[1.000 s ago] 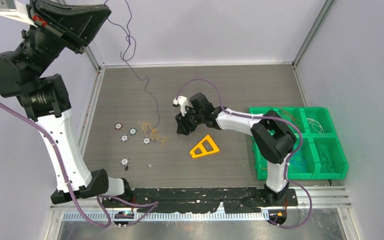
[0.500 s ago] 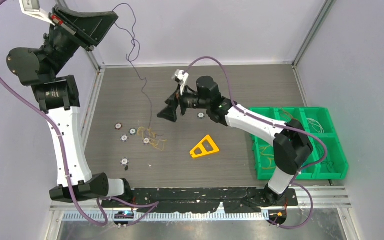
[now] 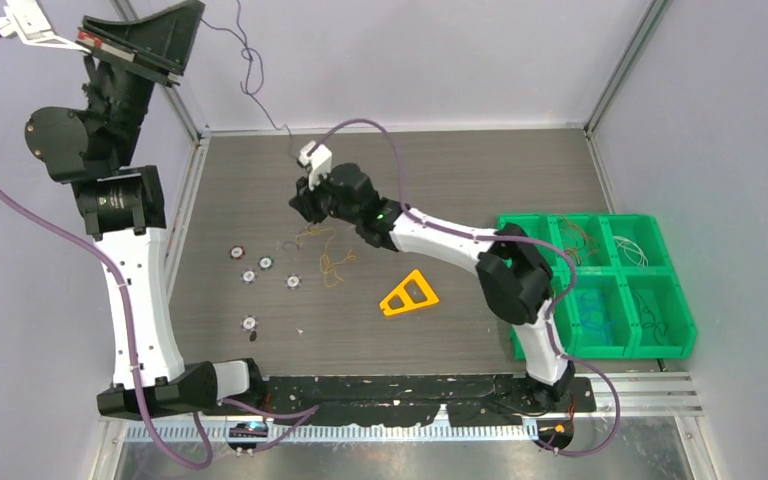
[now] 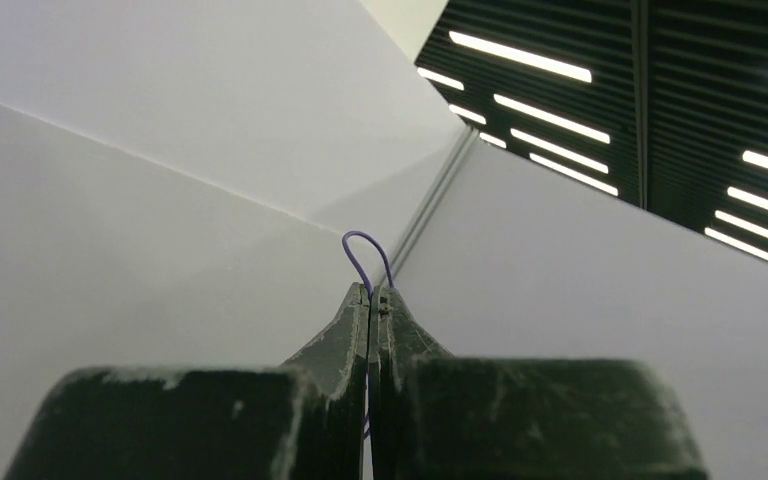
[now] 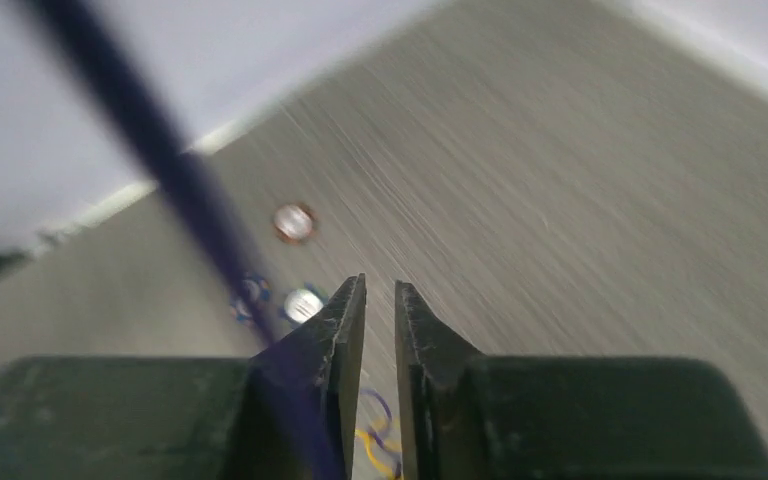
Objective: Untangle the cables
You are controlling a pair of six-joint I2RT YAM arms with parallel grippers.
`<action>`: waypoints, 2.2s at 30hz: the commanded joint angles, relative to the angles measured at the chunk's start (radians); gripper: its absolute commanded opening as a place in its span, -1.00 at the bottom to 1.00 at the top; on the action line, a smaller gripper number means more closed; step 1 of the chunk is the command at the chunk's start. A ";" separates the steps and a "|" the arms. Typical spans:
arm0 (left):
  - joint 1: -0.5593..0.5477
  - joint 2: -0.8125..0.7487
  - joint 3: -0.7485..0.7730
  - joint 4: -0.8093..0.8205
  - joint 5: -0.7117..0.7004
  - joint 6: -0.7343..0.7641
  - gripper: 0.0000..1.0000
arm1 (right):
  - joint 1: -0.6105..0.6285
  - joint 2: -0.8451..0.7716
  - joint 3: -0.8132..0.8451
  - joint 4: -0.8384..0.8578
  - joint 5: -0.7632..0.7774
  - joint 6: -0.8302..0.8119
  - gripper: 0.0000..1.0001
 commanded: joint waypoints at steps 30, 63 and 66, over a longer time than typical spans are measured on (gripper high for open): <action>-0.019 -0.106 -0.236 0.037 0.013 -0.030 -1.00 | -0.164 -0.418 -0.153 -0.625 -0.470 -0.461 0.88; -0.284 -0.123 -0.316 0.063 0.241 0.209 -1.00 | -0.607 -0.387 -0.298 -1.193 -0.212 -0.863 0.62; -0.283 -0.094 -0.290 0.111 0.235 0.168 -1.00 | -0.658 -0.381 -0.276 -1.216 -0.235 -0.829 0.98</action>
